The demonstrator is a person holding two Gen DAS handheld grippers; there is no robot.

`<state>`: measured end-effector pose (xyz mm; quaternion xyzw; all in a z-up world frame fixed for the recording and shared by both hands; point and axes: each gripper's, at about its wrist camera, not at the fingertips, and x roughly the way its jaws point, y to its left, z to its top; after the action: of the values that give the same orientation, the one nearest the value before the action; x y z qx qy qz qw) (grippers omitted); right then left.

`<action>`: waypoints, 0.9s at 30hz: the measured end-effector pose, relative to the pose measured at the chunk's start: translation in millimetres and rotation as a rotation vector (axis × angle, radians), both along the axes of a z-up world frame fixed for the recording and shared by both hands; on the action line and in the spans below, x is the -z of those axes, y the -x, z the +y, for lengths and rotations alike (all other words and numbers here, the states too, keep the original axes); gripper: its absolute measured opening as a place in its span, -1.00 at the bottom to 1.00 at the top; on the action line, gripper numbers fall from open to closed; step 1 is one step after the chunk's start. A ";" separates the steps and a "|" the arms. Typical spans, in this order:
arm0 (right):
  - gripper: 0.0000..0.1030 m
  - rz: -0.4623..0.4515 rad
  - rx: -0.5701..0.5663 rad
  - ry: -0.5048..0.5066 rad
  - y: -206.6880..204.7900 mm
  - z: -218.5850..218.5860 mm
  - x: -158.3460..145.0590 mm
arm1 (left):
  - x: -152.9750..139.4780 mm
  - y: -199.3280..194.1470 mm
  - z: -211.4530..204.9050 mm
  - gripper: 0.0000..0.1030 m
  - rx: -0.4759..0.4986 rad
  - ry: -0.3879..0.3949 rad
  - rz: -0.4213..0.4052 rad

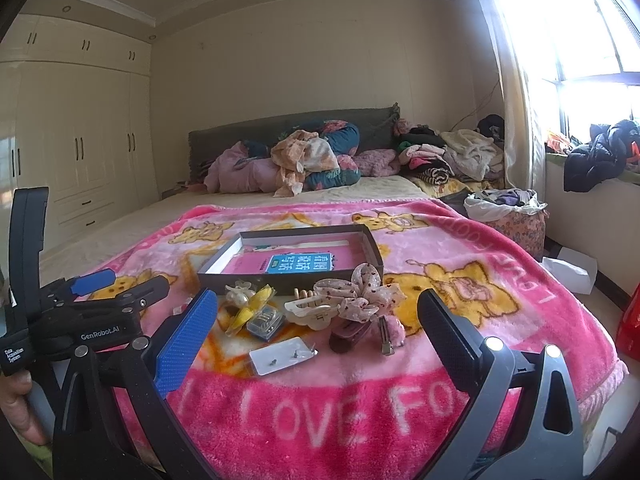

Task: Organize jewelry

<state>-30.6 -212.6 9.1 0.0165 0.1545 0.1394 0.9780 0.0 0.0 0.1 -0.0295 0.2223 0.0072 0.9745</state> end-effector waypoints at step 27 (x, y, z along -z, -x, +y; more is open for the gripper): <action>0.88 -0.002 -0.001 -0.005 1.5 -0.6 -1.1 | 0.0 0.2 -0.3 0.79 0.000 -0.004 -0.004</action>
<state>-32.2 -213.2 10.2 0.0185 0.1533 0.1400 0.9780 -0.2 -0.4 0.1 -0.0277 0.2205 0.0078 0.9750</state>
